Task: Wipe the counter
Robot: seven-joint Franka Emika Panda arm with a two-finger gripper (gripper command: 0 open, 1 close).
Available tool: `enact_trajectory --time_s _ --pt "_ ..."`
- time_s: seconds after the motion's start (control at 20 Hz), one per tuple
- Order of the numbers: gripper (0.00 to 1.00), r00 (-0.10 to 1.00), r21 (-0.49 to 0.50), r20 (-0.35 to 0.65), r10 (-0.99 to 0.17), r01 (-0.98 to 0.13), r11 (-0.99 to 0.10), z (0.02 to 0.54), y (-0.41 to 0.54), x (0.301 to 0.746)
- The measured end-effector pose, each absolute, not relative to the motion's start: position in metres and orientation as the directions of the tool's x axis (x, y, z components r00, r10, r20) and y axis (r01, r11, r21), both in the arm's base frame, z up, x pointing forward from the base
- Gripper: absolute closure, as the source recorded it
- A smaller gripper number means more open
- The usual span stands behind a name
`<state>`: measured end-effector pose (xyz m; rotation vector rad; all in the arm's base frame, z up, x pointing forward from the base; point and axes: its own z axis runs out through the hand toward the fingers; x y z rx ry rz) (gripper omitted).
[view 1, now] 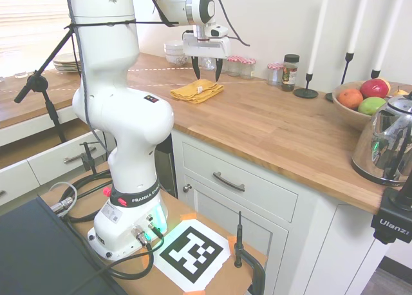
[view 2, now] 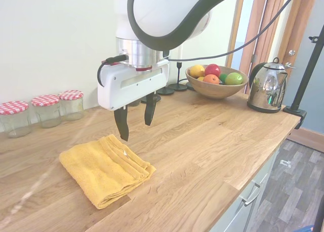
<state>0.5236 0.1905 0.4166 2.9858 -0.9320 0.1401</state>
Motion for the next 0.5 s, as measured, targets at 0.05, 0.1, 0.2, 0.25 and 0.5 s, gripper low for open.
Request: enact_trajectory --time_s 0.05,0.1,0.2,0.25,0.5 --pt "0.0 0.823 -0.014 0.089 -0.562 -0.563 -0.826 0.418 0.197 0.525" --pt "0.0 0.826 -0.01 0.092 -0.556 -0.557 -0.83 0.419 0.204 0.527" --pt "0.0 0.834 -0.002 0.097 -0.543 -0.545 -0.838 0.42 0.215 0.531" --pt "0.0 0.837 0.001 0.1 -0.538 -0.541 -0.841 0.42 0.22 0.533" --pt "0.0 0.855 0.024 0.106 -0.507 -0.512 -0.859 0.408 0.249 0.538"
